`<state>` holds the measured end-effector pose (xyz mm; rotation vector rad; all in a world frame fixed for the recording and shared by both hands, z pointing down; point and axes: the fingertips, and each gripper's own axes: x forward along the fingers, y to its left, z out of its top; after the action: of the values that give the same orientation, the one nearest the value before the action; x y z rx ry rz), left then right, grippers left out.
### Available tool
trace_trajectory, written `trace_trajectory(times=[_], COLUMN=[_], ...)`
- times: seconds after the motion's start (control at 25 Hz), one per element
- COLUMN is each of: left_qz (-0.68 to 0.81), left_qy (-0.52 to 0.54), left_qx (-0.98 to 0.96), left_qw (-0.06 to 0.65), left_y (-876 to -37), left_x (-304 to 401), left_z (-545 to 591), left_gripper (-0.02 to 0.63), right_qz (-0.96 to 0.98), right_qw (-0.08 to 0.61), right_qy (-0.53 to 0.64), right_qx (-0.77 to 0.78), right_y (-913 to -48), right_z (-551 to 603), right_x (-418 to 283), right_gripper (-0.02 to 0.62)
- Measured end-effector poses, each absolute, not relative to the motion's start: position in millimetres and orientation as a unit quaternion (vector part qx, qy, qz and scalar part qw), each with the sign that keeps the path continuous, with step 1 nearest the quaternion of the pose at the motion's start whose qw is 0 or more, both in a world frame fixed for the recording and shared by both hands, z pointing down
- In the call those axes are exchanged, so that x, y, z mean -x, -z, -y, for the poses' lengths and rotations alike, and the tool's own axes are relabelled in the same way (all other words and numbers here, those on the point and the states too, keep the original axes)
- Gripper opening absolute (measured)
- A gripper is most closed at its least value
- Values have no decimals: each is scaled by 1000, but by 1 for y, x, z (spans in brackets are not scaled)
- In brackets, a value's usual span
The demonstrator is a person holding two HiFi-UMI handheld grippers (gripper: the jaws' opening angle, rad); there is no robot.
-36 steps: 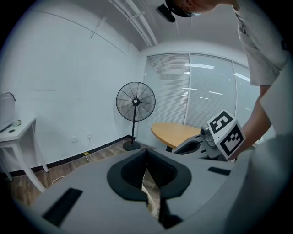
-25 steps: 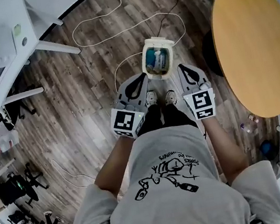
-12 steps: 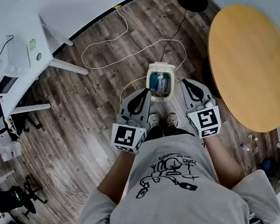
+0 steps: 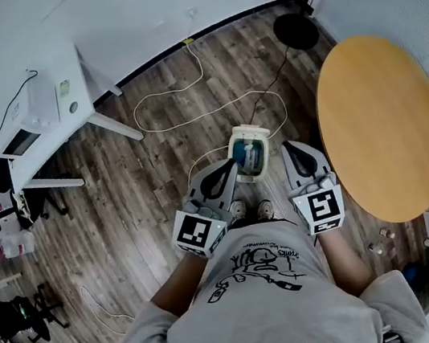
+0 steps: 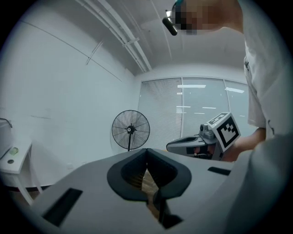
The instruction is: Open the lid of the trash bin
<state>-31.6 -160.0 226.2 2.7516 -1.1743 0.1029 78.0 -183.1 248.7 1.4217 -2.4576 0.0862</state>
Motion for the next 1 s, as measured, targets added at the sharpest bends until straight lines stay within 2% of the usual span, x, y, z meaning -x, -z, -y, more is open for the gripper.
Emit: trace_trajectory(times=[1.0], left_qz=[374], left_qy=[18], left_qx=[-926], left_qw=[47], left_y=[-125], left_x=[28], left_z=[162], left_gripper=[15], right_qz=[871], right_qw=[91], right_qy=[-1], right_qx=[-484], right_y=[-133], right_z=[162], right_x=[-72], right_gripper=[6])
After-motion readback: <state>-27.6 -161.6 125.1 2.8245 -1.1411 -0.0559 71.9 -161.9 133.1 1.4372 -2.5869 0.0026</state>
